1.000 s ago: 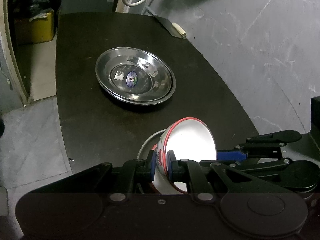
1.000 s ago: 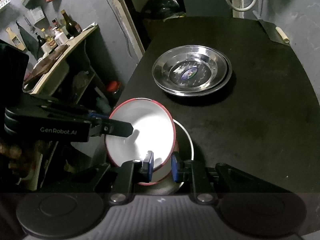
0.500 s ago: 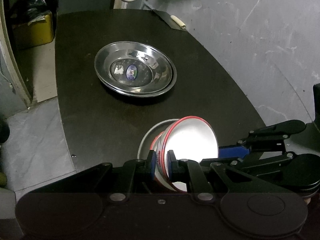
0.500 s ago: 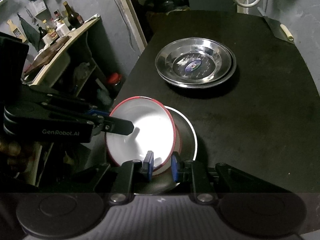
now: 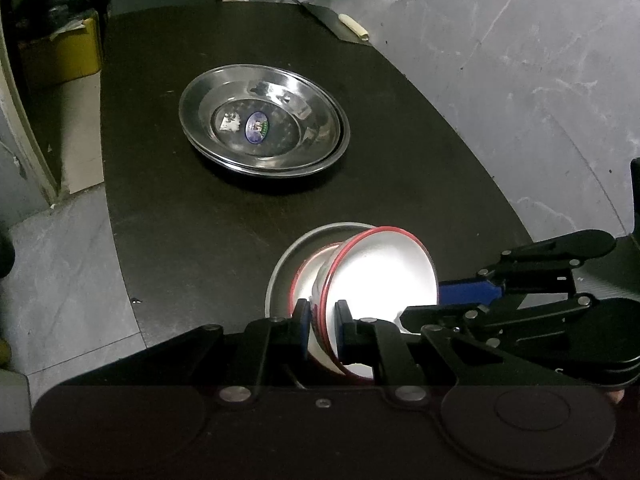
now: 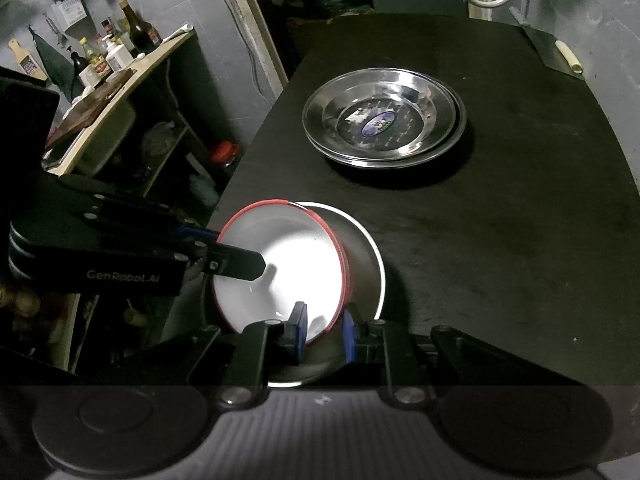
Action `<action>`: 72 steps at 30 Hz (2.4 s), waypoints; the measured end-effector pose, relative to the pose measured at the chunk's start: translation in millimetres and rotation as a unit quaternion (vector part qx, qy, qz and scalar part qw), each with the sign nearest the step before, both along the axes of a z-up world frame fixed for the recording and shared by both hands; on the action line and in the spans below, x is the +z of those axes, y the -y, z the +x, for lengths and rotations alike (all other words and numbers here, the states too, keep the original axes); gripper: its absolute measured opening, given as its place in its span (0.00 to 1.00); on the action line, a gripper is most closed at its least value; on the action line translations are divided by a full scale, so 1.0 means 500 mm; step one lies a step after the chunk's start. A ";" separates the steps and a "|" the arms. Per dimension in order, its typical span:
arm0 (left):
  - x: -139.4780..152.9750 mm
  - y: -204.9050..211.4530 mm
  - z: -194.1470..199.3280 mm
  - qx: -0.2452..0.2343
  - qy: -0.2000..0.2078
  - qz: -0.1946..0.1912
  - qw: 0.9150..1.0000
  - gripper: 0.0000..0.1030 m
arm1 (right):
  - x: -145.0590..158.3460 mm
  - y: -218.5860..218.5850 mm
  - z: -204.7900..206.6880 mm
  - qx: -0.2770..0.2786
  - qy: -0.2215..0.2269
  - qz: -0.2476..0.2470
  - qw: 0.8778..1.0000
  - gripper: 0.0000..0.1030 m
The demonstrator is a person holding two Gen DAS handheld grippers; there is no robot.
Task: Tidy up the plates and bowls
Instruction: 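Lower the second white bowl into the first white bowl with the left tool, then open the left tool and withdraw it from the white bowl rim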
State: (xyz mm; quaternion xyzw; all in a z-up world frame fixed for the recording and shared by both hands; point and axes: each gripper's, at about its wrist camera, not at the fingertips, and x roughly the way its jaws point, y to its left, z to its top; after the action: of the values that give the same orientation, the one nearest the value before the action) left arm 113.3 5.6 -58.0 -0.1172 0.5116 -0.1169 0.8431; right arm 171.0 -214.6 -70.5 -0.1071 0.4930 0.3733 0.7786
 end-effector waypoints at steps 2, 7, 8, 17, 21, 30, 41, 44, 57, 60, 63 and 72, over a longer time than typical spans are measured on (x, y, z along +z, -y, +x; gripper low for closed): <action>-0.001 0.001 0.002 -0.001 -0.001 0.001 1.000 0.12 | 0.000 -0.001 -0.001 0.000 0.000 0.000 1.000 0.21; 0.001 0.006 0.005 -0.006 -0.004 0.003 1.000 0.17 | 0.000 0.000 0.000 0.000 -0.001 0.000 1.000 0.21; 0.002 0.007 0.006 -0.007 -0.004 0.004 1.000 0.17 | -0.001 0.001 0.001 0.001 -0.001 -0.001 1.000 0.21; 0.010 0.013 0.004 -0.011 -0.001 0.015 1.000 0.20 | -0.004 0.005 0.005 0.001 -0.005 0.001 1.000 0.20; 0.015 0.016 0.002 -0.013 0.002 0.022 1.000 0.22 | -0.004 0.005 0.005 0.001 -0.005 0.001 1.000 0.20; 0.022 0.019 0.000 -0.012 0.006 0.037 0.999 0.28 | -0.003 0.003 0.004 0.003 -0.004 0.004 1.000 0.20; 0.040 0.000 -0.014 0.008 0.024 0.017 1.000 0.40 | 0.005 0.011 0.000 -0.003 0.000 0.018 1.000 0.23; 0.052 -0.016 -0.020 0.031 0.036 0.009 0.999 0.47 | 0.012 0.019 -0.003 -0.009 0.008 0.024 1.000 0.24; 0.047 -0.079 -0.028 0.104 0.034 0.032 0.993 0.96 | 0.034 0.060 0.011 -0.060 0.045 0.045 0.996 0.54; 0.044 -0.085 -0.028 0.115 0.030 0.039 0.992 0.99 | 0.033 0.069 0.016 -0.071 0.045 0.047 0.995 0.62; 0.044 -0.086 -0.030 0.122 0.029 0.041 0.991 0.99 | 0.033 0.076 0.021 -0.080 0.046 0.051 0.994 0.75; 0.038 -0.088 -0.047 0.137 0.017 0.076 0.987 0.99 | 0.022 0.078 0.045 -0.128 0.077 0.013 0.989 1.00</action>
State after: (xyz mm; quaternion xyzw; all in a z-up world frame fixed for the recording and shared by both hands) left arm 90.0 49.7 -38.8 -0.1196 0.4838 0.0371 0.8662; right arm 193.4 -253.5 -59.4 -0.0614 0.4364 0.2677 0.8568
